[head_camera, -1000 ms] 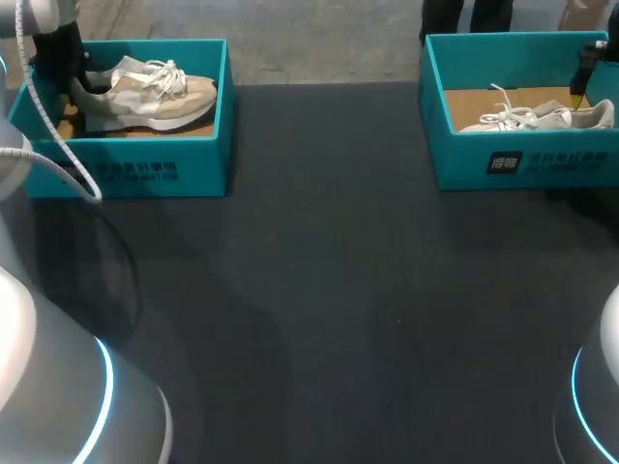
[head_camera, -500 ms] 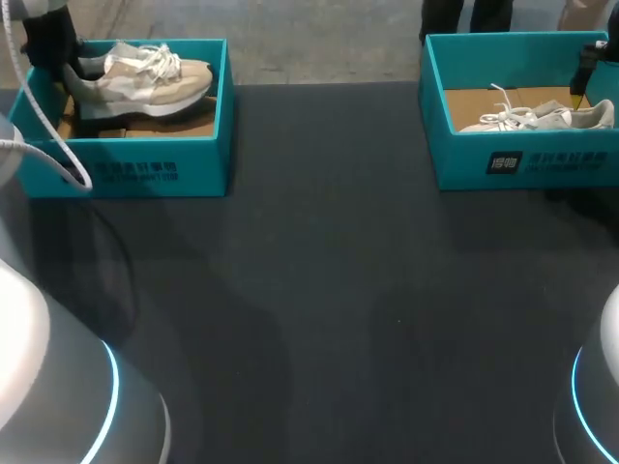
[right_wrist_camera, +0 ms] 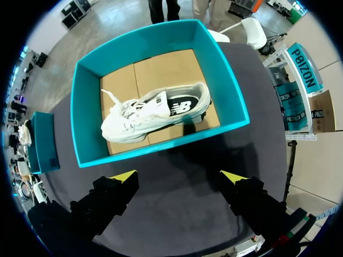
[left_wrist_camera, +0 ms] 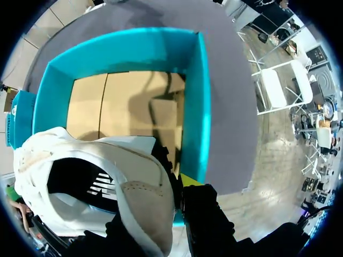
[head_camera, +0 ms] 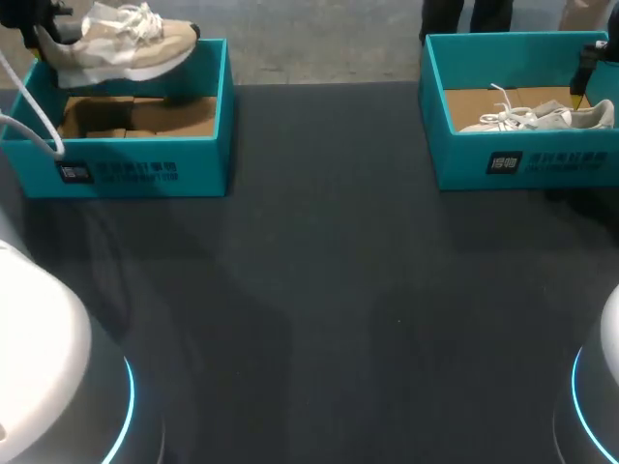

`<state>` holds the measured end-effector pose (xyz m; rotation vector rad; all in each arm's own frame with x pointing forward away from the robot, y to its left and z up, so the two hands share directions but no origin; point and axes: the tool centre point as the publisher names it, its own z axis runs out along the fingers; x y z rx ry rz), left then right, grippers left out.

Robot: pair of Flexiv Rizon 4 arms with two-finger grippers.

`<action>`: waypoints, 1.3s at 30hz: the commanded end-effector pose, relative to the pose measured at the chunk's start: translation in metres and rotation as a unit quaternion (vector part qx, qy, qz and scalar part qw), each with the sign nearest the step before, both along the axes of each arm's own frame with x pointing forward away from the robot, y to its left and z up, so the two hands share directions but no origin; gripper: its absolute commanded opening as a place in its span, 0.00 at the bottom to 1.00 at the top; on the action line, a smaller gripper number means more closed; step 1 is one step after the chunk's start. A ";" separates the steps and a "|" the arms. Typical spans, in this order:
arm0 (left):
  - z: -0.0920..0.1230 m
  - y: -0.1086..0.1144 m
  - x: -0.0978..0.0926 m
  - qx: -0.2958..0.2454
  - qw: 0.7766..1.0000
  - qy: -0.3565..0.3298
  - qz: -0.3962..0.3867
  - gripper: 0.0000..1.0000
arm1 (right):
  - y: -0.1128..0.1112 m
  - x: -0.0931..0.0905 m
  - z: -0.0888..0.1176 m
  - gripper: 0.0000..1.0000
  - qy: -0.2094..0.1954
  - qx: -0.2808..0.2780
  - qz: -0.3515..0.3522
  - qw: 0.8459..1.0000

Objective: Take the shoe out of the shoebox, open the shoe tongue, remove and reinsert the insole, then place the shoe into the shoebox

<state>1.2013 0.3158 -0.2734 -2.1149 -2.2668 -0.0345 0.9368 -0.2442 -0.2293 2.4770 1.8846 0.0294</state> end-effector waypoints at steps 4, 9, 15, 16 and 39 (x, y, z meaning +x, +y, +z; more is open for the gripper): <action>0.061 -0.003 -0.031 0.008 1.000 -0.023 0.002 0.00 | 0.000 -0.001 0.000 1.00 -0.001 0.000 -0.001 1.000; 0.086 -0.010 -0.054 0.023 0.999 -0.046 0.005 0.00 | 0.000 -0.001 0.000 1.00 -0.001 0.000 -0.001 1.000; 0.110 -0.021 -0.088 0.025 0.998 -0.052 0.005 0.00 | 0.000 -0.001 0.000 1.00 -0.001 0.000 -0.001 1.000; 0.113 -0.022 -0.091 0.026 0.998 -0.054 0.004 0.00 | 0.000 -0.001 0.000 1.00 -0.001 0.000 -0.001 1.000; 0.130 -0.085 -0.282 0.052 0.993 -0.108 0.024 0.00 | 0.000 -0.001 0.000 1.00 -0.001 0.000 -0.001 1.000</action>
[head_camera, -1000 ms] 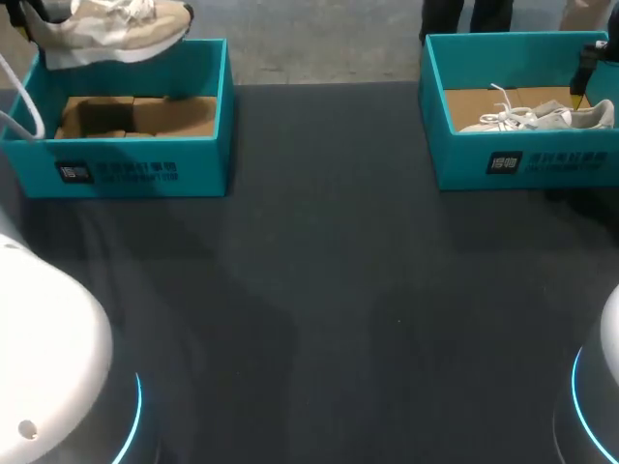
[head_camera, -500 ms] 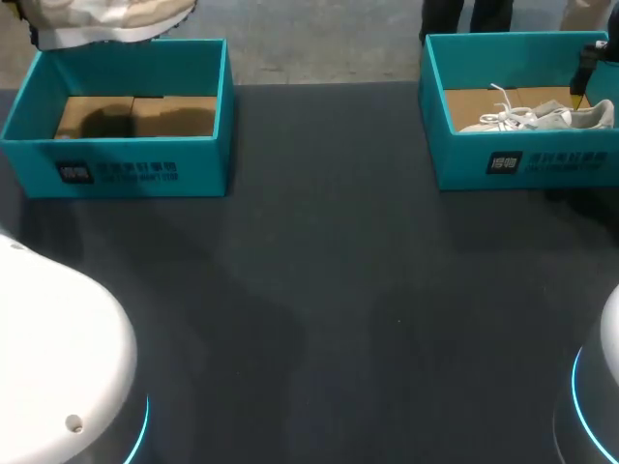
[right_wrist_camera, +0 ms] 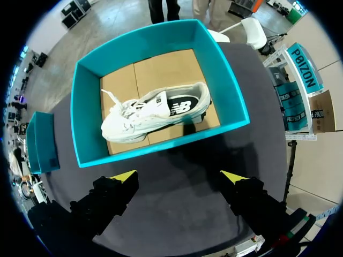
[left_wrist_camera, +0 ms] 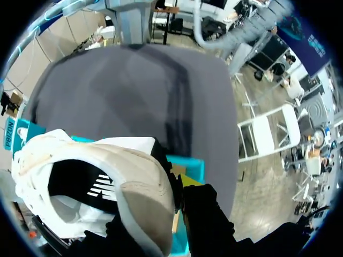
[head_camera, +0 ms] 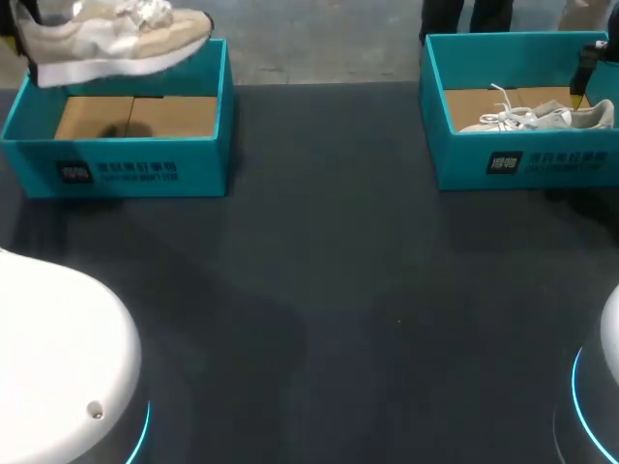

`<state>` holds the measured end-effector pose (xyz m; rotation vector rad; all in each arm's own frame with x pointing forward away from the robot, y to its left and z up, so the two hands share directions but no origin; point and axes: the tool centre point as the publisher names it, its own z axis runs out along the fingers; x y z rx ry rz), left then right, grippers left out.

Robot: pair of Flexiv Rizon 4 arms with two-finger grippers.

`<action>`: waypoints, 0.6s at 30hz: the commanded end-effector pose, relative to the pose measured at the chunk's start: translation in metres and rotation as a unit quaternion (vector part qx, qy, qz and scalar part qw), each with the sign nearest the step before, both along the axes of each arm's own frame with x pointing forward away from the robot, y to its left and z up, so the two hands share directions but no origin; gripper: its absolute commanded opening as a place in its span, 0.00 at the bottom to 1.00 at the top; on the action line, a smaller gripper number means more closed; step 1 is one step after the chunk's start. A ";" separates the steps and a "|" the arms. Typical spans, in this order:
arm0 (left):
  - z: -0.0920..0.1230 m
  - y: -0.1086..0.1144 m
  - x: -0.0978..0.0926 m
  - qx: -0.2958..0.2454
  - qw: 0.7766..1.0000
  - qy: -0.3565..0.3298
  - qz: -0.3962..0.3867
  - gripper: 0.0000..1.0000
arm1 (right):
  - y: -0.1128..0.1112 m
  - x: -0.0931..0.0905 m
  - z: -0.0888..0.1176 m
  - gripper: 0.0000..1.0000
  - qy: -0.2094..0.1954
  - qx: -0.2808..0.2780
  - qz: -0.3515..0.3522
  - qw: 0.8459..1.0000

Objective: Take the shoe out of the shoebox, open the shoe tongue, remove and reinsert the insole, then place the shoe into the shoebox

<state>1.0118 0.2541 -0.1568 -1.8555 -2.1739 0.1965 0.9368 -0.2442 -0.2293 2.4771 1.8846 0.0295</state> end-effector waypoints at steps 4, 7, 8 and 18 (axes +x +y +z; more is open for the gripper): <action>0.011 -0.038 -0.121 0.048 0.965 -0.256 -0.039 0.00 | 0.000 -0.001 0.000 1.00 -0.001 0.000 -0.001 1.000; 0.007 -0.047 -0.142 0.055 0.961 -0.268 -0.042 0.00 | 0.000 -0.001 0.000 1.00 -0.001 0.000 -0.001 1.000; 0.006 -0.050 -0.149 0.055 0.960 -0.272 -0.042 0.00 | 0.000 -0.001 0.000 1.00 -0.001 0.000 -0.001 1.000; 0.006 -0.066 -0.177 0.050 0.951 -0.302 -0.040 0.00 | 0.000 -0.001 0.000 1.00 -0.001 0.000 -0.001 1.000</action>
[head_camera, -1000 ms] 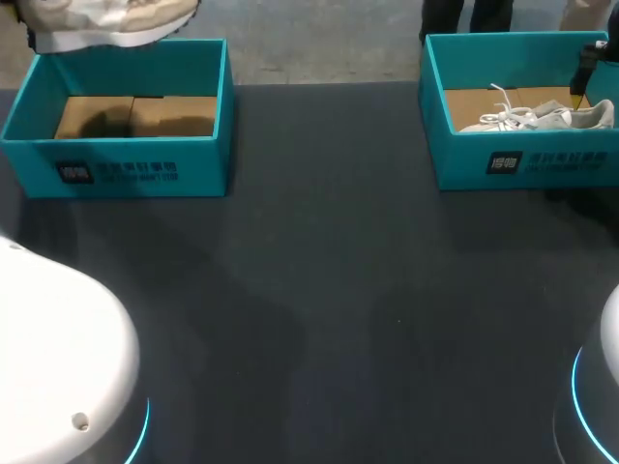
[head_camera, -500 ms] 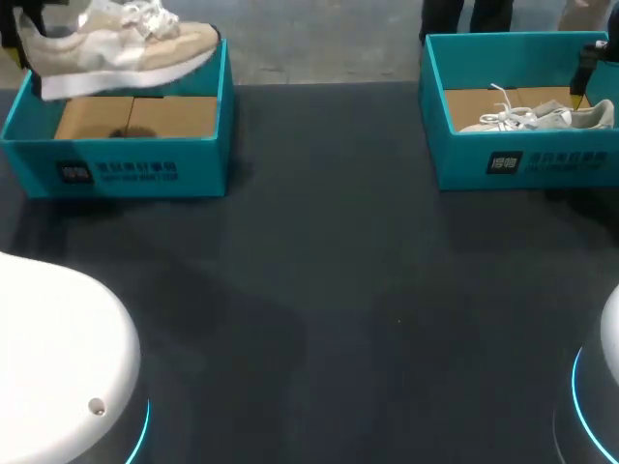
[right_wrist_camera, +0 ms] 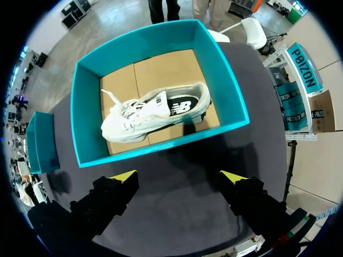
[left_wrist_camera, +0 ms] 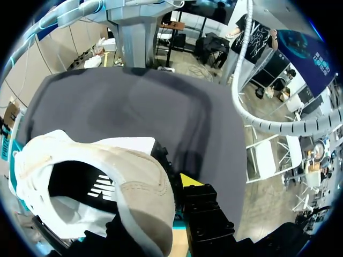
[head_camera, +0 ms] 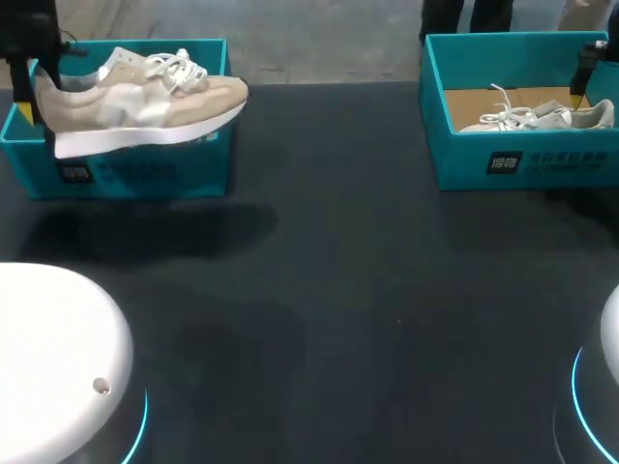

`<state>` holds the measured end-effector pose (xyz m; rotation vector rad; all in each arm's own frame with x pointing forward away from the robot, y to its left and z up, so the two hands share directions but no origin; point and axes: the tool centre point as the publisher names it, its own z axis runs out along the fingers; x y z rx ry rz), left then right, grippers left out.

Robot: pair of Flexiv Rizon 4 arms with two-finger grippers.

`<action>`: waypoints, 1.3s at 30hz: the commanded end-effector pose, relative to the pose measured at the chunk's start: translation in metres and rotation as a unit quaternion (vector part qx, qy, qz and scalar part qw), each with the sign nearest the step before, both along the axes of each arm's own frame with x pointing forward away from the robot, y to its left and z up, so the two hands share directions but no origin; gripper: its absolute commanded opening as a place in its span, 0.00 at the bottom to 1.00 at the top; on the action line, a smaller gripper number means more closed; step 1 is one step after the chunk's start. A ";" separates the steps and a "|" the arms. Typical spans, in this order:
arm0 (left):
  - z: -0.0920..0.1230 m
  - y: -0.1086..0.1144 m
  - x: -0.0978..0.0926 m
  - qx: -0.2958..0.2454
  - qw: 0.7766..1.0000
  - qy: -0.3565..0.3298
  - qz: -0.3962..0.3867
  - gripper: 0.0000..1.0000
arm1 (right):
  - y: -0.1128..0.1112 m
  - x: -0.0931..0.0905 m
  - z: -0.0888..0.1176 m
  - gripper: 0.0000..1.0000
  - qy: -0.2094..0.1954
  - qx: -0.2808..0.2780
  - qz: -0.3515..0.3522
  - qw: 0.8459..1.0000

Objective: Take the shoe out of the shoebox, open the shoe tongue, remove and reinsert the insole, then place the shoe into the shoebox

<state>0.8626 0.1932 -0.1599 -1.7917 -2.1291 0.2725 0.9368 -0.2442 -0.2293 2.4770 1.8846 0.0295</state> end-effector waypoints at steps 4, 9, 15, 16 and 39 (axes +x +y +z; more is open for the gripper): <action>0.010 -0.013 -0.037 0.053 0.932 -0.352 -0.062 0.00 | 0.000 -0.001 0.000 1.00 -0.001 0.000 -0.001 1.000; 0.009 -0.026 -0.047 0.046 0.933 -0.349 -0.076 0.00 | 0.000 -0.001 0.000 1.00 -0.001 0.000 -0.001 1.000; 0.000 -0.049 -0.063 0.032 0.937 -0.333 -0.100 0.00 | 0.000 -0.001 0.000 1.00 -0.001 0.000 -0.001 1.000; -0.002 -0.053 -0.066 0.025 0.940 -0.323 -0.105 0.00 | 0.000 -0.001 0.000 1.00 -0.001 0.000 -0.001 1.000; -0.034 -0.086 -0.120 0.026 0.945 -0.301 -0.125 0.00 | 0.000 -0.001 0.000 1.00 -0.001 0.000 -0.001 1.000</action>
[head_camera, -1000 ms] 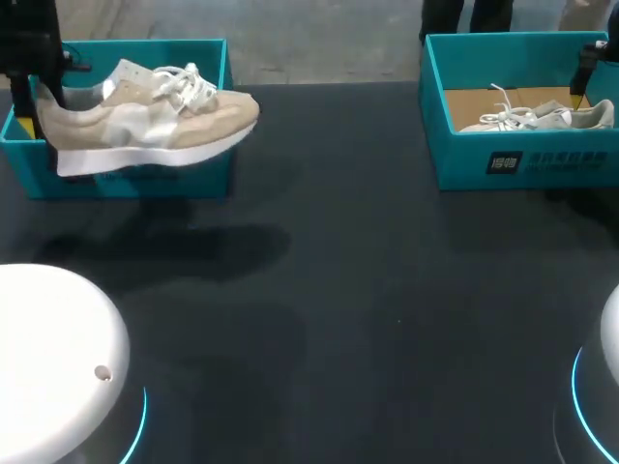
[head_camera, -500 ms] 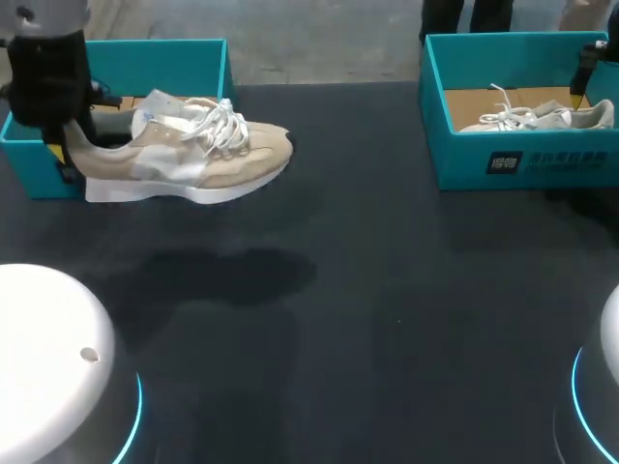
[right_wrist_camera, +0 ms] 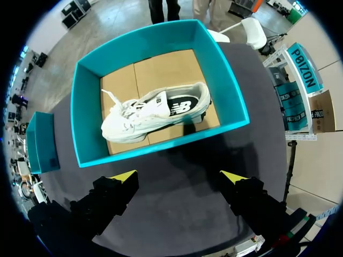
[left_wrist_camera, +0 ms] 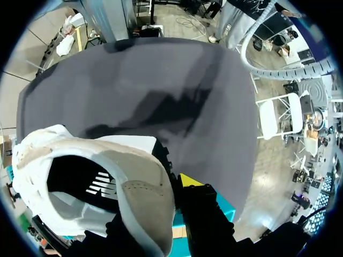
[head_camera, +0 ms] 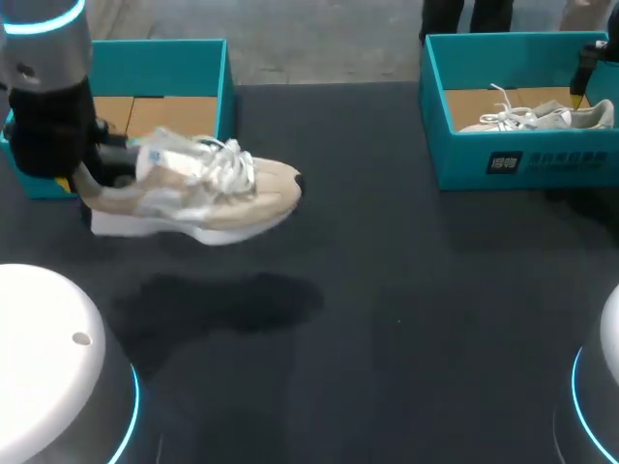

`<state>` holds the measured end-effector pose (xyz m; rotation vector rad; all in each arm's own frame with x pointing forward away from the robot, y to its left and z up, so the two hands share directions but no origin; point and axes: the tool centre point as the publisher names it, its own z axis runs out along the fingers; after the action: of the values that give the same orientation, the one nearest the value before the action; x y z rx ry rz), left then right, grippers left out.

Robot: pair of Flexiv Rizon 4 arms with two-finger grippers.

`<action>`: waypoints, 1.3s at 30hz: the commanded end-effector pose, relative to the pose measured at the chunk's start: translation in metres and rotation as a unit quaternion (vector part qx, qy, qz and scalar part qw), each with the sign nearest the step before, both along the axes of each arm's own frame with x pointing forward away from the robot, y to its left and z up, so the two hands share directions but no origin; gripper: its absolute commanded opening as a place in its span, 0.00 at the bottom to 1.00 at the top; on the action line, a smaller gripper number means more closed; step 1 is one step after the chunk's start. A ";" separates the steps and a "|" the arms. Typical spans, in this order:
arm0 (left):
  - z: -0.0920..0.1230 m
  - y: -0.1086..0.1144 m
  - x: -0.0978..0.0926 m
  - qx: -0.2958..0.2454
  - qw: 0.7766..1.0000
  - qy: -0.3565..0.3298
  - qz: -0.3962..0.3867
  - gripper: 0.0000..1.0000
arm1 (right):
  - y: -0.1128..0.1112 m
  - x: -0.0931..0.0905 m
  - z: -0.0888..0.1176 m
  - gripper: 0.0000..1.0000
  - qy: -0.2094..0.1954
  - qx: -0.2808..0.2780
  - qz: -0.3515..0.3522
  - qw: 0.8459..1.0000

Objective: Take the shoe out of the shoebox, open the shoe tongue, remove and reinsert the insole, then place the shoe into the shoebox

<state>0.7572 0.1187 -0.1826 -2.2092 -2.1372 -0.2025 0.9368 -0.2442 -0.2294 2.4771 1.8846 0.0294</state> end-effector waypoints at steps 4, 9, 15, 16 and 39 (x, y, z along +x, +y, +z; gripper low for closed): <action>-0.024 -0.027 -0.032 -0.004 0.997 -0.079 -0.018 0.00 | 0.000 -0.001 0.000 1.00 -0.001 0.000 -0.001 1.000; -0.043 -0.048 -0.054 -0.001 0.998 -0.069 -0.009 0.00 | 0.000 -0.001 0.000 1.00 -0.001 0.000 -0.001 1.000; -0.070 -0.078 -0.075 -0.006 0.999 -0.025 -0.028 0.00 | 0.000 -0.001 0.000 1.00 -0.001 0.000 -0.001 1.000; -0.074 -0.082 -0.078 -0.008 0.999 -0.021 -0.030 0.00 | 0.000 -0.001 0.000 1.00 -0.001 0.000 -0.001 1.000; -0.160 -0.156 -0.093 0.016 0.999 0.017 -0.035 0.00 | 0.000 -0.001 0.000 1.00 -0.001 0.000 -0.001 1.000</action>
<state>0.6606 -0.0149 -0.3313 -2.2868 -2.0430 -0.1711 0.9367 -0.2441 -0.2293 2.4770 1.8847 0.0295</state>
